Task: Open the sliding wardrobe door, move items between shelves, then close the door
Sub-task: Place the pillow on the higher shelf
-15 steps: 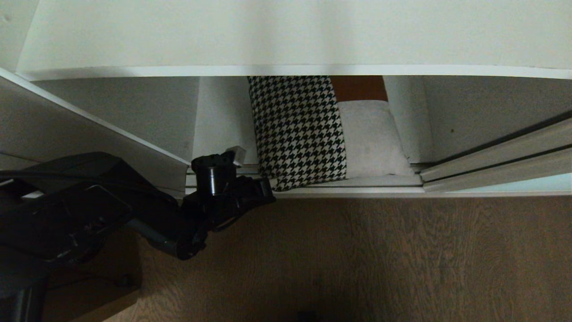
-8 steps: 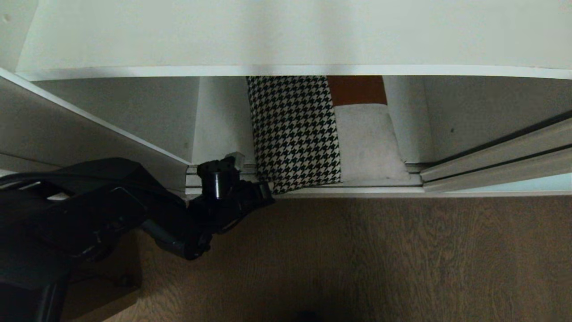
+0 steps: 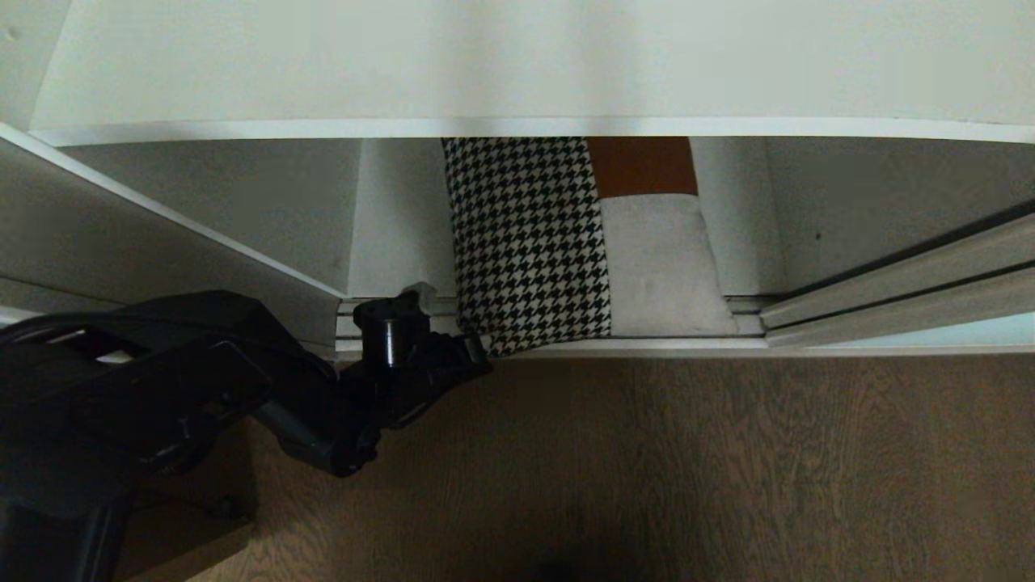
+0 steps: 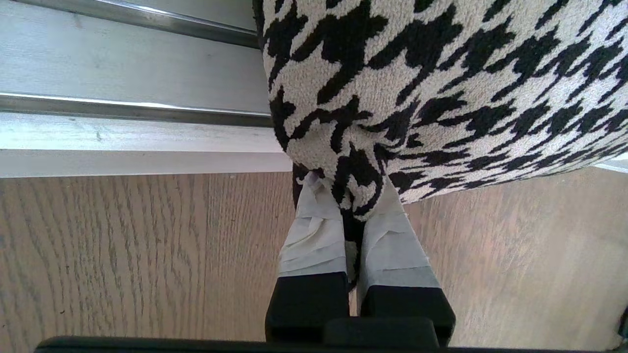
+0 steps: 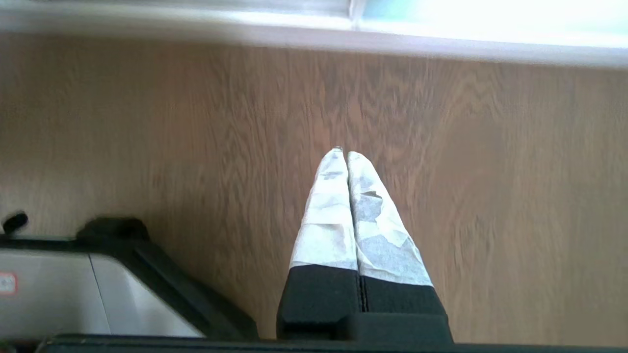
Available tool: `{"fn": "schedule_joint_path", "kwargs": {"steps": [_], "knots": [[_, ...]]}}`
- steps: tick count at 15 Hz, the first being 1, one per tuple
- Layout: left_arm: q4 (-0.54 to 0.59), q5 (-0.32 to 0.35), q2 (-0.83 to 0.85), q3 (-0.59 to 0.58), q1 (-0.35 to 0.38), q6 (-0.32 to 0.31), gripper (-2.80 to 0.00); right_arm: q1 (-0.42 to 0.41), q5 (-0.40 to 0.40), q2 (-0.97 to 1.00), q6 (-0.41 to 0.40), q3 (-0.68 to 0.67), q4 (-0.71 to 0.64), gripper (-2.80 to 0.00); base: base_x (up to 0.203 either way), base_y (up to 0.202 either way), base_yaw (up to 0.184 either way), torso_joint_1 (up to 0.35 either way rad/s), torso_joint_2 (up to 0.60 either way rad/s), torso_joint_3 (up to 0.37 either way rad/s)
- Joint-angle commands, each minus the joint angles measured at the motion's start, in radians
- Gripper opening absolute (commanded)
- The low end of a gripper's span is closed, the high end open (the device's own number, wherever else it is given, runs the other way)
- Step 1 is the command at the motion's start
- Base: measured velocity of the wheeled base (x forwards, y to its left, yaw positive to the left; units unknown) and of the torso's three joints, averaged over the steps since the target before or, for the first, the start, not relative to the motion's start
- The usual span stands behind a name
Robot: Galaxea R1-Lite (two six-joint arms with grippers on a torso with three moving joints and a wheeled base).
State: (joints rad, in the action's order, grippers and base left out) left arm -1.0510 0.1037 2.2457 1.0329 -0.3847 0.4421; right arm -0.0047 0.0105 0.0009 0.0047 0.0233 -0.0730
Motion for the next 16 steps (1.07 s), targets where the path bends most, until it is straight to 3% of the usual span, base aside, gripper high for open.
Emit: {"fn": "schedule_joint_path", "kwargs": {"steps": [1,4,9,12,16], "knots": [[-0.02,0.001,0.006,-0.01,0.0,0.003,-2.8,0.0,0.007,0.003,-0.002,0.05,-0.072,-2.8,0.0,0.0,0.0,0.0,0.0,0.0],[-0.035,0.001,0.002,-0.02,-0.001,0.004,-2.8,0.0,0.003,0.105,0.028,0.199,-0.159,-2.8,0.0,0.0,0.0,0.0,0.0,0.0],[-0.057,0.001,0.01,-0.033,-0.019,0.004,-2.8,-0.002,-0.148,0.336,0.105,0.246,-0.199,-2.8,0.0,0.0,0.0,0.0,0.0,0.0],[-0.058,0.001,0.026,-0.027,-0.026,0.004,-2.8,-0.002,-0.28,0.532,0.165,0.283,-0.194,-2.8,0.0,0.0,0.0,0.0,0.0,0.0],[-0.058,0.001,0.025,-0.023,-0.028,0.004,-2.8,-0.001,-0.377,0.825,0.204,0.335,-0.103,-2.8,0.0,0.0,0.0,0.0,0.0,0.0]]}}
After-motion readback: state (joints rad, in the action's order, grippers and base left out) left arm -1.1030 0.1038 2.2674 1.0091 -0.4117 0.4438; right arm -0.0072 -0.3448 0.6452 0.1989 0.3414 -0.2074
